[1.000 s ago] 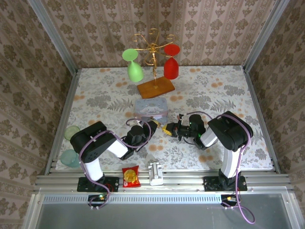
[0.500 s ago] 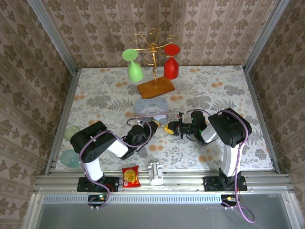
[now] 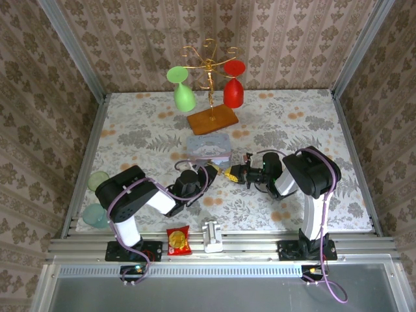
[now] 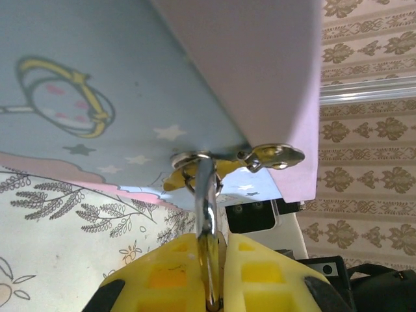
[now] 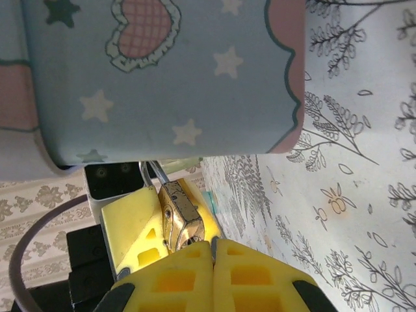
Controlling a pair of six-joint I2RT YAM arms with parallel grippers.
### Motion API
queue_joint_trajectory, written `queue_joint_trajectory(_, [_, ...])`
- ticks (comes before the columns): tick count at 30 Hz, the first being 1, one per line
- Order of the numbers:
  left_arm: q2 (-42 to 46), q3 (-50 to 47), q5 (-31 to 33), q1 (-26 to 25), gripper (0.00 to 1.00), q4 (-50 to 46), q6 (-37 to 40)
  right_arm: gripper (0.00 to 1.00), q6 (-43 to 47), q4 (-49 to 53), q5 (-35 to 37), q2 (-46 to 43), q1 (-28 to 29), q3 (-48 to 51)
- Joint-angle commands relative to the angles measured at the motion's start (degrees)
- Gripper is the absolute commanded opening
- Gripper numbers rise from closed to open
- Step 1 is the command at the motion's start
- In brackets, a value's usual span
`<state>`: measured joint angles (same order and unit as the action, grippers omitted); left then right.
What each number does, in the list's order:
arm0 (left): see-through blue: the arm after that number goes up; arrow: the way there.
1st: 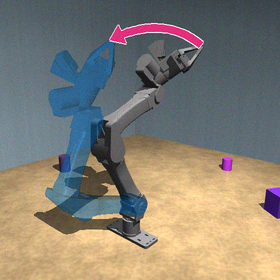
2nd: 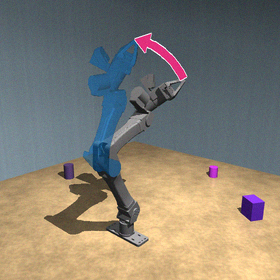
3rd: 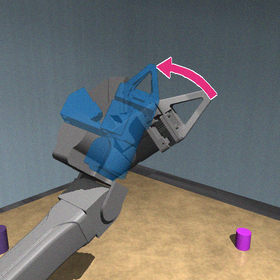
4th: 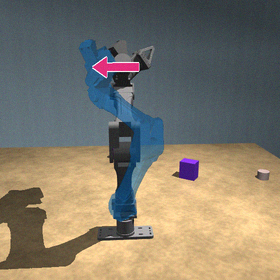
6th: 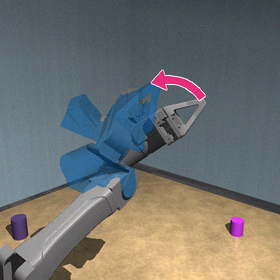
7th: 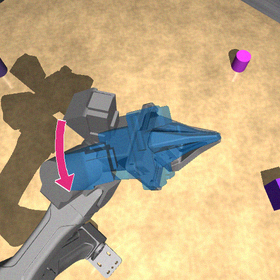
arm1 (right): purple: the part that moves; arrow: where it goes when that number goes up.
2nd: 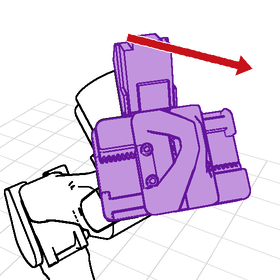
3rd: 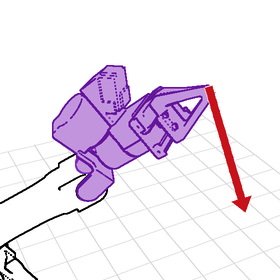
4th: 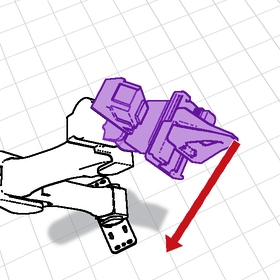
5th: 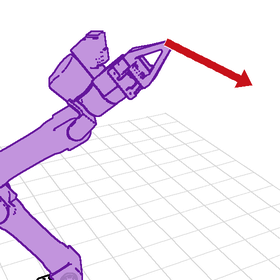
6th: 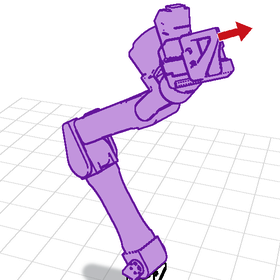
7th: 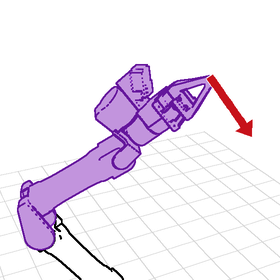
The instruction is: Unlock the padlock with the key
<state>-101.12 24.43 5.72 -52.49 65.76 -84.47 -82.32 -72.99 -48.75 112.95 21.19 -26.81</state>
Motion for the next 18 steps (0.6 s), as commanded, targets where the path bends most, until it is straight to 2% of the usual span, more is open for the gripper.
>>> queue_joint_trajectory(1, [1.63,3.83,-7.61,-3.02,0.0,8.73,-0.86,0.0,1.48,-1.1,9.54,-2.16,2.11,2.04])
queue_joint_trajectory(7, [1.25,3.97,-7.47,-3.15,0.0,8.71,-1.2,0.0,2.71,-1.52,18.74,-5.4,6.97,3.19])
queue_joint_trajectory(14, [0.26,2.66,-6.17,-3.45,0.0,8.77,-0.92,0.02,-3.8,-1.57,21.78,-6.97,9.44,3.53])
queue_joint_trajectory(18, [0.79,1.87,-5.49,-2.9,0.0,8.7,0.58,0.05,-2.07,-1.16,22.86,-7.1,9.1,6.19])
